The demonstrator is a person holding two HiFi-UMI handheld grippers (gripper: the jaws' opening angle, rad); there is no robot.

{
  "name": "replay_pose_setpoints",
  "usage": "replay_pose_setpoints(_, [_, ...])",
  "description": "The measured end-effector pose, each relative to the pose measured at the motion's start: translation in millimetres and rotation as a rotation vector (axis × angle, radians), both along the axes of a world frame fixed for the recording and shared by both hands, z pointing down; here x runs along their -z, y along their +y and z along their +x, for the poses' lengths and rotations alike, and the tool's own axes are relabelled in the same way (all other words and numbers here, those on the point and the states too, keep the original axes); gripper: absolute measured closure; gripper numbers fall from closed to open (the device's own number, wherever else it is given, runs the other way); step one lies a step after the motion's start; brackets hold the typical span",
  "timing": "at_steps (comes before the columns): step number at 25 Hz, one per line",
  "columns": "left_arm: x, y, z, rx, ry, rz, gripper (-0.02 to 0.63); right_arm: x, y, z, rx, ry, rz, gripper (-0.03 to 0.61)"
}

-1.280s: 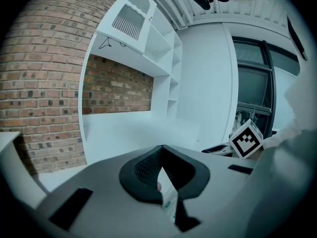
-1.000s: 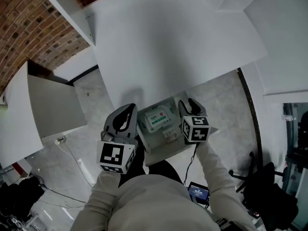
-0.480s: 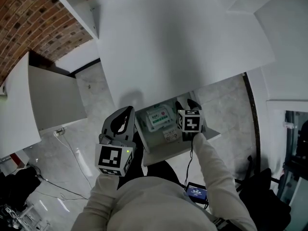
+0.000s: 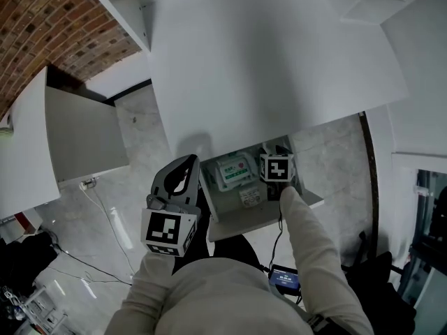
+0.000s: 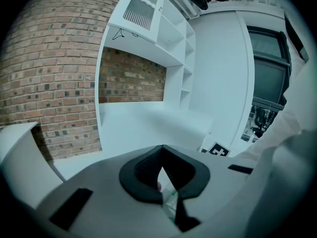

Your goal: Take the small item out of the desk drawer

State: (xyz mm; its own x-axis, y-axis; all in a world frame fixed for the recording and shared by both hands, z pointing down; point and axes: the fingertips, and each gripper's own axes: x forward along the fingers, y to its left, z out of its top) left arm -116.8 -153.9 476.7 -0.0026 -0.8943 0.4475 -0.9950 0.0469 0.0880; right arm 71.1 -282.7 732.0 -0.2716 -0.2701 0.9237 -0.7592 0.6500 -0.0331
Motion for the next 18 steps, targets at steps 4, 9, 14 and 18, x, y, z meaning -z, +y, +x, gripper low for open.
replay_pose_setpoints(4, [-5,2,-4,0.016,0.002,-0.016,0.597,-15,1,5,-0.016,0.029,-0.041,0.325])
replay_pose_setpoints(9, [-13,7,-13,0.041,0.005,-0.038,0.597,-29,0,8,-0.014,0.059,-0.065,0.327])
replay_pose_setpoints(14, [-17,9,-18,0.055,0.011,-0.052,0.597,-35,-1,12,-0.003,0.098,-0.075,0.344])
replay_pose_setpoints(18, [-19,6,-18,0.043,0.009,-0.055,0.597,-36,5,16,0.003,0.153,-0.089,0.364])
